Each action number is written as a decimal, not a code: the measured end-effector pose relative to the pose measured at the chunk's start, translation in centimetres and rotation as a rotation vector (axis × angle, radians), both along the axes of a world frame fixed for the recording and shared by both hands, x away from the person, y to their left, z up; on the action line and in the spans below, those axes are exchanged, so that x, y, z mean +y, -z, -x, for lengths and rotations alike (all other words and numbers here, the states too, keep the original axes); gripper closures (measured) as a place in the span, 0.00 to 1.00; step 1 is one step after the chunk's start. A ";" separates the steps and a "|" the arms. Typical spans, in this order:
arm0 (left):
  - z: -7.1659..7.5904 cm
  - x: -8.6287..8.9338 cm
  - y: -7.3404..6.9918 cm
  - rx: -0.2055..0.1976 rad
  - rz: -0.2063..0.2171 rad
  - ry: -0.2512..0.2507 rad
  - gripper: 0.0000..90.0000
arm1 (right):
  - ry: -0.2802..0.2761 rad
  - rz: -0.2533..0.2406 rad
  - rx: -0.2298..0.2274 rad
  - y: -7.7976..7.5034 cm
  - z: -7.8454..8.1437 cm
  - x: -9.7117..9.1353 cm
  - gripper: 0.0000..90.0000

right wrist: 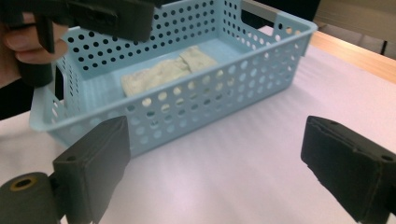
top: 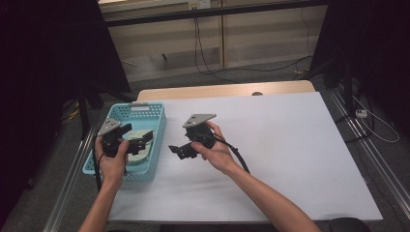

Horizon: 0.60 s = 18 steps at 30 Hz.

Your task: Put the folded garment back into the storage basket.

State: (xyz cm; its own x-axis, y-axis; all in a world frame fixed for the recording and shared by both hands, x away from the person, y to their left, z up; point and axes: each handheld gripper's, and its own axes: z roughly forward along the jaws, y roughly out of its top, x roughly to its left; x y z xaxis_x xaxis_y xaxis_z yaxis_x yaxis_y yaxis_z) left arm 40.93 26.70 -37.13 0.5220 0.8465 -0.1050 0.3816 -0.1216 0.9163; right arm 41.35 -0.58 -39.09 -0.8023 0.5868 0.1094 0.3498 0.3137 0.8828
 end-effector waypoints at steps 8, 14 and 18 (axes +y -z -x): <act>1.0 -0.6 -0.6 -0.006 -0.009 0.012 0.06 | 0.068 -0.021 -0.059 -0.4 1.5 -2.7 0.08; 3.1 -1.4 -0.2 -0.010 -0.006 0.063 0.07 | 0.127 -0.019 -0.072 0.0 2.4 -4.9 0.05; 3.9 -1.8 0.1 -0.015 0.000 0.074 0.07 | 0.157 -0.017 -0.065 0.6 2.9 -6.4 0.05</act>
State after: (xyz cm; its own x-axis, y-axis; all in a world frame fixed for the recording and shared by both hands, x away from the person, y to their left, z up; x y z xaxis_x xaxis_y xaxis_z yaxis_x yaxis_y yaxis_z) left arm 37.00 24.85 -37.27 0.5849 0.8053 -0.0964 0.3575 -0.1492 0.9219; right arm 38.43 -6.96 -39.66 -0.7069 0.7038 0.0711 0.3348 0.2444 0.9100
